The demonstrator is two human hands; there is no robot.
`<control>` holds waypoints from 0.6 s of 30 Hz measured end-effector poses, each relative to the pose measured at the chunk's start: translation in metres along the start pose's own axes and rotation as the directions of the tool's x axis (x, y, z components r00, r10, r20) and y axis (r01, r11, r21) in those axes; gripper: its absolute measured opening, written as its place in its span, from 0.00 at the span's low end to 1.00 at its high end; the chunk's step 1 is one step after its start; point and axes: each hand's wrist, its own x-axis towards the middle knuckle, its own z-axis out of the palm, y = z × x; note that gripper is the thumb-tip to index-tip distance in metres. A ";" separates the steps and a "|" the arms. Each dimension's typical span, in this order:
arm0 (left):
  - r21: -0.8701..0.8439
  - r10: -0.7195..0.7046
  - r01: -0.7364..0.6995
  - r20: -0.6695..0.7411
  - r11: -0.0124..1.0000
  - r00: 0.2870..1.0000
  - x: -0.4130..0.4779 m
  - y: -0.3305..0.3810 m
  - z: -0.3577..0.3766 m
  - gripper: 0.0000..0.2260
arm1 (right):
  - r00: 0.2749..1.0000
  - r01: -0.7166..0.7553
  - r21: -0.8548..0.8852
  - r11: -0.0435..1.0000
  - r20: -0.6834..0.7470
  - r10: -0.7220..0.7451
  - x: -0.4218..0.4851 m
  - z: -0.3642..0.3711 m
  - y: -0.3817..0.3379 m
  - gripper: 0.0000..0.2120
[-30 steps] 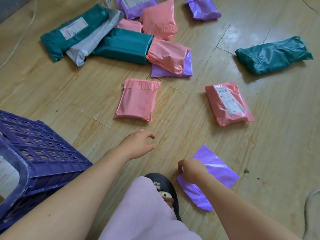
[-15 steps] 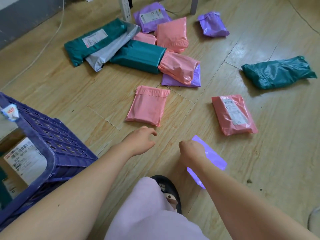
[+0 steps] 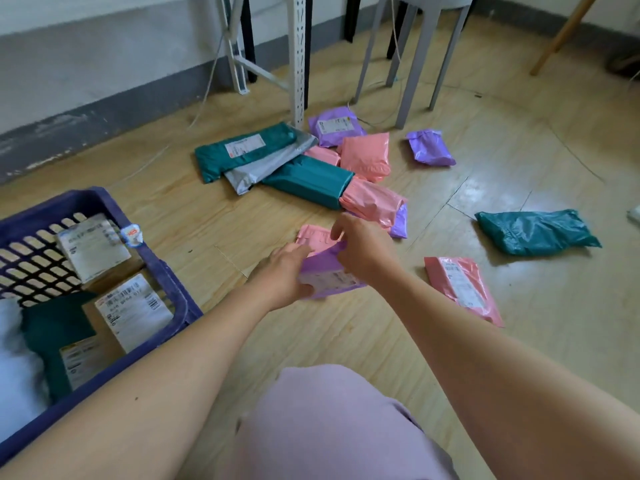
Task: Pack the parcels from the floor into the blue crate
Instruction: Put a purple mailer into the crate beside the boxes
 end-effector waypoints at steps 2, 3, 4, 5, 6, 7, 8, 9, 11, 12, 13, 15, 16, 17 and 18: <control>-0.005 -0.026 0.025 -0.055 1.000 0.998 -0.008 -0.001 -0.011 0.23 | 0.997 0.072 0.013 0.997 -0.037 -0.071 -0.002 -0.014 -0.020 0.12; -0.023 -0.037 0.035 -0.096 0.999 0.995 -0.014 -0.001 -0.018 0.16 | 0.993 0.103 0.021 0.994 -0.054 -0.102 -0.004 -0.021 -0.032 0.12; -0.031 -0.053 0.050 -0.134 0.998 0.990 -0.020 -0.003 -0.025 0.07 | 0.990 0.128 0.031 0.991 -0.070 -0.125 -0.006 -0.027 -0.043 0.12; -0.037 -0.061 0.055 -0.171 0.998 0.983 -0.025 -0.004 -0.033 0.03 | 0.986 0.147 0.038 0.988 -0.088 -0.144 -0.007 -0.032 -0.054 0.13; -0.043 -0.067 0.059 -0.213 0.997 0.975 -0.032 -0.007 -0.040 0.08 | 0.980 0.172 0.041 0.984 -0.106 -0.167 -0.010 -0.038 -0.066 0.14; -0.049 -0.075 0.065 -0.240 0.997 0.968 -0.039 -0.011 -0.047 0.11 | 0.975 0.196 0.047 0.980 -0.120 -0.189 -0.013 -0.042 -0.079 0.14; -0.067 -0.083 0.067 -0.267 0.995 0.960 -0.045 -0.015 -0.054 0.13 | 0.969 0.218 0.064 0.974 -0.135 -0.208 -0.016 -0.047 -0.091 0.14; -0.087 -0.082 0.059 -0.297 0.994 0.951 -0.052 -0.018 -0.061 0.14 | 0.963 0.238 0.087 0.967 -0.149 -0.224 -0.018 -0.050 -0.103 0.13; -0.155 -0.099 0.045 -0.363 0.987 0.926 -0.064 -0.024 -0.075 0.15 | 0.951 0.273 0.127 0.954 -0.186 -0.247 -0.021 -0.056 -0.127 0.14; -0.194 -0.127 0.053 -0.389 0.980 0.912 -0.070 -0.028 -0.082 0.15 | 0.944 0.288 0.143 0.947 -0.211 -0.255 -0.021 -0.058 -0.139 0.15; -0.229 -0.147 0.052 -0.420 0.972 0.896 -0.077 -0.034 -0.090 0.14 | 0.935 0.303 0.156 0.940 -0.239 -0.262 -0.022 -0.061 -0.152 0.17; -0.294 -0.199 0.061 -0.466 0.954 0.862 -0.091 -0.047 -0.106 0.14 | 0.920 0.319 0.192 0.928 -0.297 -0.254 -0.022 -0.063 -0.175 0.22; -0.328 -0.239 0.081 -0.476 0.941 0.846 -0.100 -0.054 -0.115 0.14 | 0.916 0.319 0.217 0.922 -0.321 -0.241 -0.021 -0.063 -0.187 0.24; -0.373 -0.281 0.097 -0.479 0.923 0.831 -0.107 -0.061 -0.123 0.14 | 0.916 0.308 0.242 0.920 -0.337 -0.218 -0.019 -0.061 -0.196 0.25; -0.414 -0.321 0.112 -0.480 0.903 0.816 -0.115 -0.070 -0.130 0.14 | 0.920 0.292 0.260 0.920 -0.341 -0.195 -0.018 -0.059 -0.204 0.25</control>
